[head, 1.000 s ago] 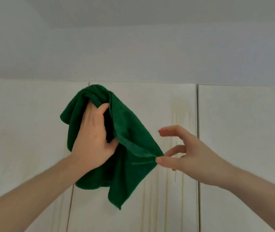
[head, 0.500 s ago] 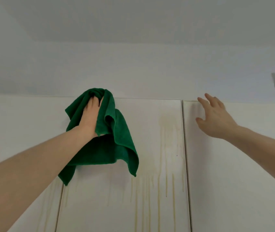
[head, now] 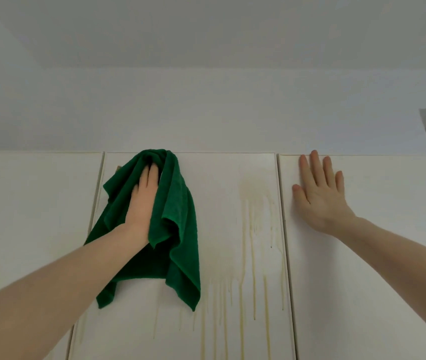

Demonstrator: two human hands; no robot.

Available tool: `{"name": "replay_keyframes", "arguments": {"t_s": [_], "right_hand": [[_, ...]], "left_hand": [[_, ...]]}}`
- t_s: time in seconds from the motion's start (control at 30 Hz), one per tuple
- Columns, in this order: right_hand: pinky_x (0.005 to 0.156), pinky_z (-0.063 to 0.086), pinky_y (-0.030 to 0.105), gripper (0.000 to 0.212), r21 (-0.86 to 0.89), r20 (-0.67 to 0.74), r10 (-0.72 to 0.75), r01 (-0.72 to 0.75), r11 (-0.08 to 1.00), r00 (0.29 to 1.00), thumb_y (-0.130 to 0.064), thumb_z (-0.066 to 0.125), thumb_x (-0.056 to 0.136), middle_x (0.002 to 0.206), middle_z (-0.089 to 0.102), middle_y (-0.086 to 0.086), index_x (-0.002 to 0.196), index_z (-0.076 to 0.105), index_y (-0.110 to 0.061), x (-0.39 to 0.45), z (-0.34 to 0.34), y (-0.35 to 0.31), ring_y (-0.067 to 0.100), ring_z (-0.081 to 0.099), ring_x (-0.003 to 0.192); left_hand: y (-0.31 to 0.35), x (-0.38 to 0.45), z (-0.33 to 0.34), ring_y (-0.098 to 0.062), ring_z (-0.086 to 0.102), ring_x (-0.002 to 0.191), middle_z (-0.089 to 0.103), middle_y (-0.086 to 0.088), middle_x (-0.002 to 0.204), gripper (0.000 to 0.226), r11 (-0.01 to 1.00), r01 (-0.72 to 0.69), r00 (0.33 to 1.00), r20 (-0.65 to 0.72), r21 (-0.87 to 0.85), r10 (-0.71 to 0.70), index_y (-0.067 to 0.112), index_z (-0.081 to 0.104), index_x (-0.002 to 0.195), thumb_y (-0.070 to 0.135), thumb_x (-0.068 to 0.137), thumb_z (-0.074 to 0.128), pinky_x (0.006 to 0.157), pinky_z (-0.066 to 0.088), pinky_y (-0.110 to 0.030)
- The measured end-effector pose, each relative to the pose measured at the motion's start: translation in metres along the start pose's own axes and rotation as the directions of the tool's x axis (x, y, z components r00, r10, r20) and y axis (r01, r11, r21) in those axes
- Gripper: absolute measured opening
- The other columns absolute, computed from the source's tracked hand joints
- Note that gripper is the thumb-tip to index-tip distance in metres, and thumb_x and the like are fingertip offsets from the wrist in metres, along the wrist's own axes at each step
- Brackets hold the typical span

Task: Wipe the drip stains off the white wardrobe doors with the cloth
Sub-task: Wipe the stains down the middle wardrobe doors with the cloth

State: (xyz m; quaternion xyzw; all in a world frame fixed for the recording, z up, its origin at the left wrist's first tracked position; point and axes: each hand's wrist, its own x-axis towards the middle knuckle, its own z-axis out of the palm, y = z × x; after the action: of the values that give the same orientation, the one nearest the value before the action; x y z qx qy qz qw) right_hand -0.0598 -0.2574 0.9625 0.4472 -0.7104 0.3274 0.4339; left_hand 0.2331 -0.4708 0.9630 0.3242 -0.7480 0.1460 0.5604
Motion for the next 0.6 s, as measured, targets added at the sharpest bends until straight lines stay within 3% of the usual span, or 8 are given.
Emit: {"name": "replay_keyframes", "arguments": {"t_s": [0.23, 0.47, 0.53, 0.6], "right_hand": [[0.123, -0.015, 0.049, 0.075, 0.028, -0.023, -0.019, 0.019, 0.999, 1.0, -0.048, 0.009, 0.095, 0.169, -0.026, -0.004, 0.163, -0.014, -0.026, 0.005, 0.009, 0.008, 0.024, -0.026, 0.155], [0.125, -0.014, 0.051, 0.076, 0.012, -0.027, -0.039, 0.039, 0.999, 0.999, -0.056, 0.011, 0.098, 0.168, -0.028, -0.002, 0.162, -0.017, -0.027, 0.006, 0.012, 0.012, 0.025, -0.027, 0.155], [0.124, -0.012, 0.055, 0.094, -0.035, 0.005, -0.054, 0.054, 0.998, 0.999, -0.07, 0.03, 0.095, 0.167, -0.03, -0.001, 0.161, -0.02, -0.025, 0.008, 0.012, 0.014, 0.029, -0.026, 0.154], [0.122, -0.012, 0.056, 0.12, -0.083, 0.055, -0.053, 0.058, 0.995, 0.997, -0.083, 0.039, 0.075, 0.166, -0.032, 0.0, 0.159, -0.024, -0.023, 0.009, 0.011, 0.014, 0.031, -0.028, 0.154]], "left_hand": [[0.08, 0.005, 0.016, -0.027, 0.028, 0.148, 0.026, -0.013, 0.162, 0.066, 0.979, -0.185, 0.978, -0.118, -0.088, 0.175, 0.005, 0.02, 0.157, 0.025, 0.103, 0.053, 0.116, 0.031, -0.04], [0.16, 0.008, 0.046, -0.023, 0.035, 0.143, 0.026, -0.004, 0.163, 0.059, 0.911, -0.403, 0.906, -0.182, -0.092, 0.382, 0.019, 0.025, 0.158, 0.033, 0.104, 0.045, 0.112, 0.035, -0.035], [0.175, 0.008, 0.049, -0.021, 0.037, 0.14, 0.027, -0.003, 0.161, 0.065, 0.889, -0.443, 0.892, -0.157, -0.115, 0.425, 0.02, 0.027, 0.157, 0.037, 0.1, 0.053, 0.108, 0.041, -0.035], [0.182, 0.008, 0.05, -0.022, 0.039, 0.138, 0.028, -0.003, 0.159, 0.08, 0.864, -0.486, 0.873, -0.104, -0.126, 0.476, 0.019, 0.026, 0.157, 0.042, 0.09, 0.066, 0.11, 0.042, -0.037]]}}
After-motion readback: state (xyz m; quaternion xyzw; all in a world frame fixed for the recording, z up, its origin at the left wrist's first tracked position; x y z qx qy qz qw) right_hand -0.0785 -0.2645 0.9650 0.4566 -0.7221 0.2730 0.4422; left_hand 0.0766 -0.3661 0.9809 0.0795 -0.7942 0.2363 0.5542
